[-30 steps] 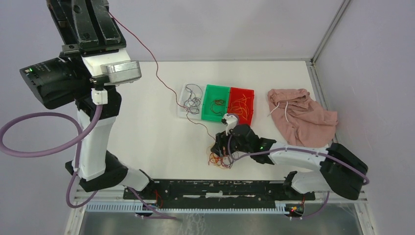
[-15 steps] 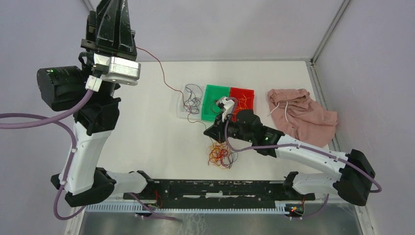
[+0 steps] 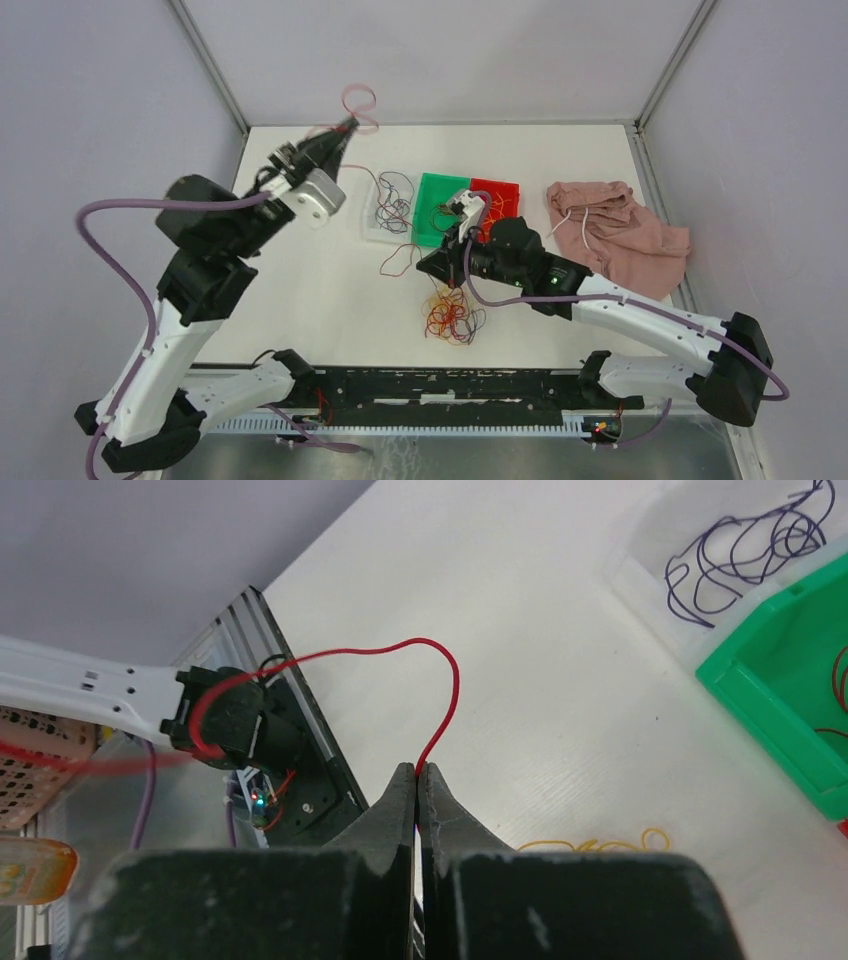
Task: Untangle the cables
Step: Untie the cable.
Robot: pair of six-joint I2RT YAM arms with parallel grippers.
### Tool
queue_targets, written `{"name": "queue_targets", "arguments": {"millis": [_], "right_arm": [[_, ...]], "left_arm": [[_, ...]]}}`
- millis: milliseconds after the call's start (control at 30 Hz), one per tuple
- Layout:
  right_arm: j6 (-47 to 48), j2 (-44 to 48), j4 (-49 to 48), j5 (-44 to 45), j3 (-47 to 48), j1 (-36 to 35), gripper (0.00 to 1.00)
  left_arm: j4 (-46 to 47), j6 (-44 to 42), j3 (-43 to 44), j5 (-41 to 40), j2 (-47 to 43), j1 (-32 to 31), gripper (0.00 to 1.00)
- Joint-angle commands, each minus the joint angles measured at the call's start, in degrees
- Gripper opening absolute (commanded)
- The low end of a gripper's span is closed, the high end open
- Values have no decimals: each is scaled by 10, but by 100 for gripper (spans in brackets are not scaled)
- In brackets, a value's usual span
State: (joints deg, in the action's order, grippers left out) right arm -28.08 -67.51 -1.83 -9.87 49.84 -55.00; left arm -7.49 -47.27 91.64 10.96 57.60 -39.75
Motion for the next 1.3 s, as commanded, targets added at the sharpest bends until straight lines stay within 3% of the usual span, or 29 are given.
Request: {"name": "queue_targets", "arguments": {"millis": [0, 67, 233, 500, 700, 833, 1100, 1267], "right_arm": [[-17, 46, -21, 1, 31, 3, 0], [-20, 53, -21, -6, 33, 4, 0], [-17, 41, -17, -29, 43, 4, 0], [-9, 32, -14, -46, 43, 5, 0], [5, 18, -4, -72, 50, 5, 0], [9, 10, -3, -95, 53, 5, 0], [17, 2, 2, -136, 71, 5, 0], [15, -10, 4, -164, 77, 4, 0]], "left_arm": [[-127, 101, -152, 29, -76, -2, 3], [-178, 102, -204, 78, -103, -2, 4], [-247, 120, -290, 168, -125, -2, 18], [-267, 145, -310, 254, -83, -1, 34], [-287, 110, -313, 251, -67, -2, 45], [-268, 80, -331, 210, -72, -2, 46], [-305, 21, -344, 216, -58, -1, 52], [-254, 31, -353, 193, -59, -2, 52]]}}
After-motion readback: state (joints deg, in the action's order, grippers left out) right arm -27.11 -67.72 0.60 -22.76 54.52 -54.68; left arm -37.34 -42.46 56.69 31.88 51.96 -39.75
